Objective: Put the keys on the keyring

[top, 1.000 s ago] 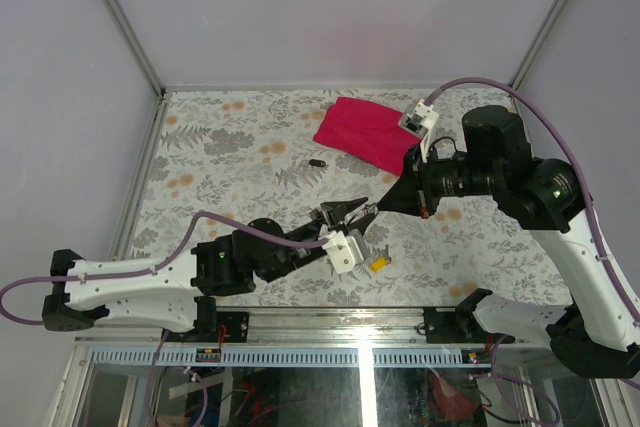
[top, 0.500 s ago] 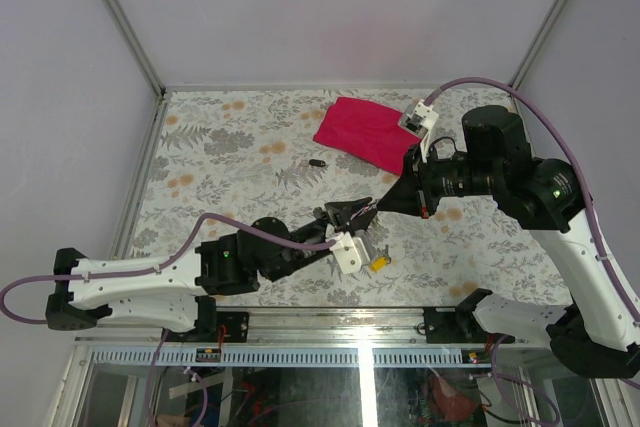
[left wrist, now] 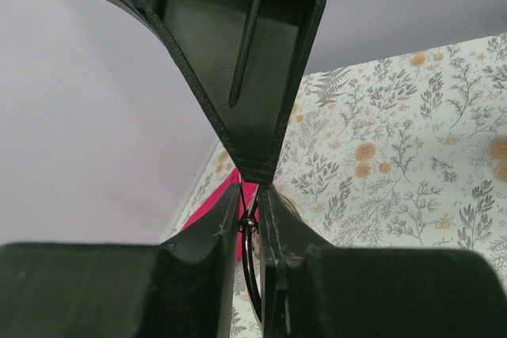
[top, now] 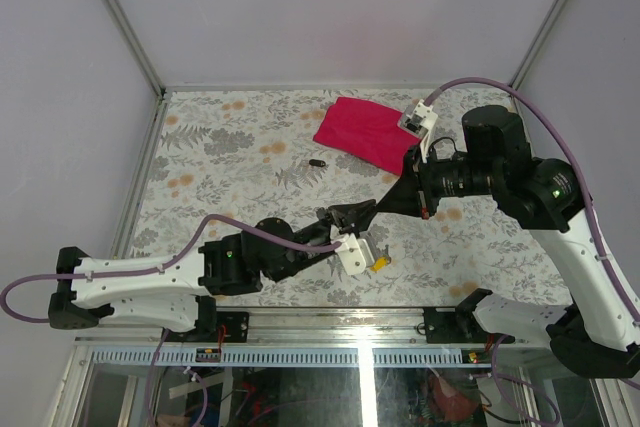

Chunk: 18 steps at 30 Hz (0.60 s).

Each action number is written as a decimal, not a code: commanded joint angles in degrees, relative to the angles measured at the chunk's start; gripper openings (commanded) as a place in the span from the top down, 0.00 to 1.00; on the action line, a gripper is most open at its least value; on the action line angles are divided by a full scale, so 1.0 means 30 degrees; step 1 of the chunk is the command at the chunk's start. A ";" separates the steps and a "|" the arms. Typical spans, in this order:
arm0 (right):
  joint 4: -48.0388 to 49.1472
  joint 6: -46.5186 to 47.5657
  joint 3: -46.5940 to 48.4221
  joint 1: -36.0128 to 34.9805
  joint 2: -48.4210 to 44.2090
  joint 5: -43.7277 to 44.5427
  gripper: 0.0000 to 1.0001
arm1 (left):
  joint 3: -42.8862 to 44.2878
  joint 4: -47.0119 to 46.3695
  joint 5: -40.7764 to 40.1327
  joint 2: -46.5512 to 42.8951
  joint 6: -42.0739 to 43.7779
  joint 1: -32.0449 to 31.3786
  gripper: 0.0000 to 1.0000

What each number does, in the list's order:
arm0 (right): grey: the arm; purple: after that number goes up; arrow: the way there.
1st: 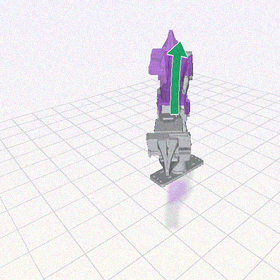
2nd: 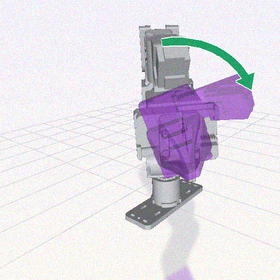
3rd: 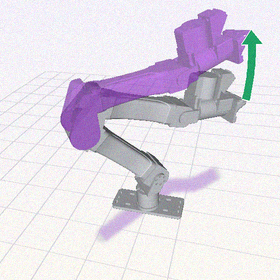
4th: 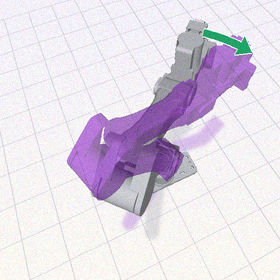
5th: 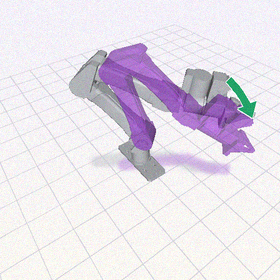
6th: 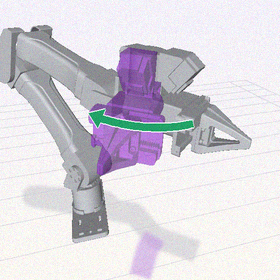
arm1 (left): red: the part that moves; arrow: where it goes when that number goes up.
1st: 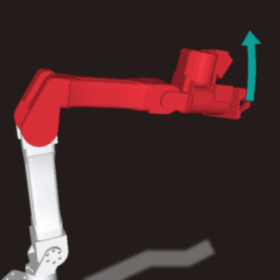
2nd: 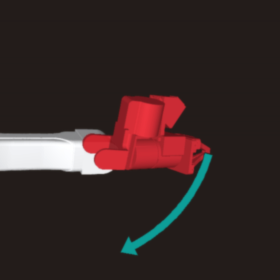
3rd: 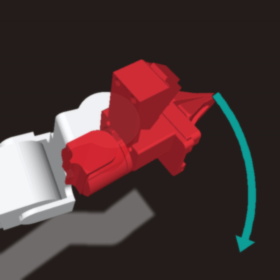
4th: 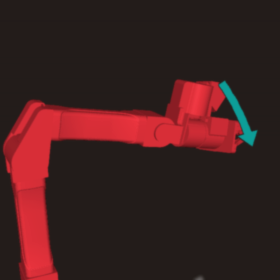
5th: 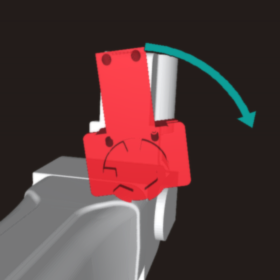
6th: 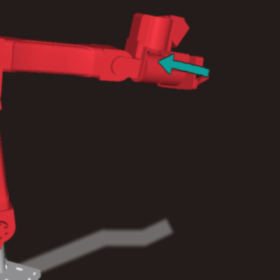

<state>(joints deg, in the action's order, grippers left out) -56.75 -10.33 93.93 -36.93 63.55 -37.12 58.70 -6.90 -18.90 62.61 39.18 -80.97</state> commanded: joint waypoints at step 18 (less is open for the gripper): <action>0.1633 -0.0687 0.0125 0.0063 -0.1163 0.1162 0.64 | 0.1209 -0.0304 -0.1010 -0.0198 -0.0614 -0.0035 1.00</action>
<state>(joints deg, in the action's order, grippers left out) -54.41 -11.29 92.71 -36.73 61.65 -36.12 59.92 -5.30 -20.69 62.74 38.09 -80.97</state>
